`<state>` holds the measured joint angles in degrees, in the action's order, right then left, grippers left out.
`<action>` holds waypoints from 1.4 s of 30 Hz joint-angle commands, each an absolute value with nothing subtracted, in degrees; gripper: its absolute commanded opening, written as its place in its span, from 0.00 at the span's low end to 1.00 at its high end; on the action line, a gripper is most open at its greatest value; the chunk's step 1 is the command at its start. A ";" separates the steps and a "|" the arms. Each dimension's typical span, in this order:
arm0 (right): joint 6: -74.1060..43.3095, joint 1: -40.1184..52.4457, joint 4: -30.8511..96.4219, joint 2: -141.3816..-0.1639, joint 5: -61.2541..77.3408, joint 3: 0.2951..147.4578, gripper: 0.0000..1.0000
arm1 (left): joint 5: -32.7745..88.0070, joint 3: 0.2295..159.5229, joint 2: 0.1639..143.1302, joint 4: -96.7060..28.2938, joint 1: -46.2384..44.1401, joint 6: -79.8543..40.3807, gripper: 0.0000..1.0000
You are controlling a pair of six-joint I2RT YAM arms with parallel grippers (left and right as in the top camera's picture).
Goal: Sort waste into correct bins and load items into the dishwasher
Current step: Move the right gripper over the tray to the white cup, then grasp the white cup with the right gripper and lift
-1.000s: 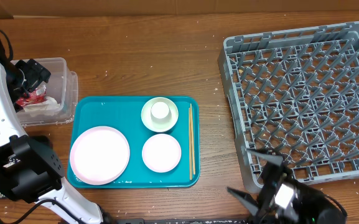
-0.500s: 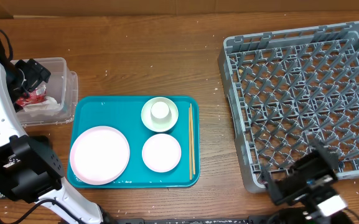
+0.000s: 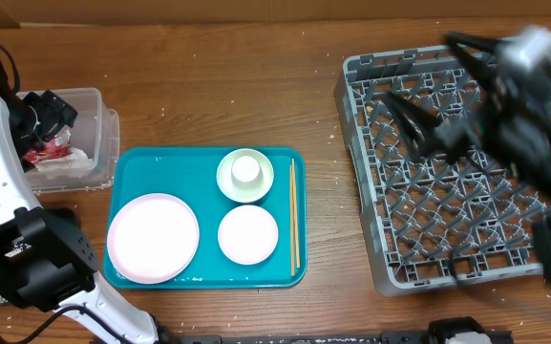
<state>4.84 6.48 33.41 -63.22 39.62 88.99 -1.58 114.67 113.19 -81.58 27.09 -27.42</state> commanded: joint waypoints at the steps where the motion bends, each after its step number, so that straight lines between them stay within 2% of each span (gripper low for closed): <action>1: -0.51 7.11 45.06 -74.89 59.16 99.74 1.00 | -1.91 114.52 113.14 -81.58 26.98 -27.44 1.00; 4: -11.07 7.29 48.84 -81.49 71.07 100.36 1.00 | -1.91 114.52 113.14 -81.58 26.98 -27.44 1.00; 8: -18.74 10.33 48.75 -89.10 67.46 100.36 1.00 | -1.91 114.52 113.14 -81.58 26.98 -27.44 1.00; 10: -18.68 13.43 51.29 -89.49 56.86 100.36 1.00 | -1.91 114.52 113.14 -81.58 26.98 -27.44 1.00; 11: -17.93 18.20 55.37 -89.38 38.74 100.77 1.00 | -1.91 114.52 113.14 -81.58 26.98 -27.44 1.00; 13: -17.65 26.37 60.25 -89.60 11.68 101.06 1.00 | -1.91 114.52 113.14 -81.58 26.98 -27.44 1.00; 16: -17.67 34.65 61.23 -91.79 -2.35 101.06 1.00 | -1.91 114.52 113.14 -81.58 26.98 -27.44 1.00; 19: -17.82 41.17 59.48 -99.00 -2.94 101.06 1.00 | -1.91 114.52 113.14 -81.58 26.98 -27.44 1.00; 26: -17.58 44.31 57.47 -111.74 -2.96 101.06 1.00 | -1.91 114.52 113.14 -81.58 26.98 -27.44 1.00; 32: -17.56 44.88 52.25 -115.42 -2.74 100.99 1.00 | -1.91 114.52 113.14 -81.58 26.98 -27.44 1.00; 42: -17.65 48.77 51.92 -120.57 -4.36 100.82 1.00 | -1.91 114.52 113.14 -81.58 26.98 -27.44 1.00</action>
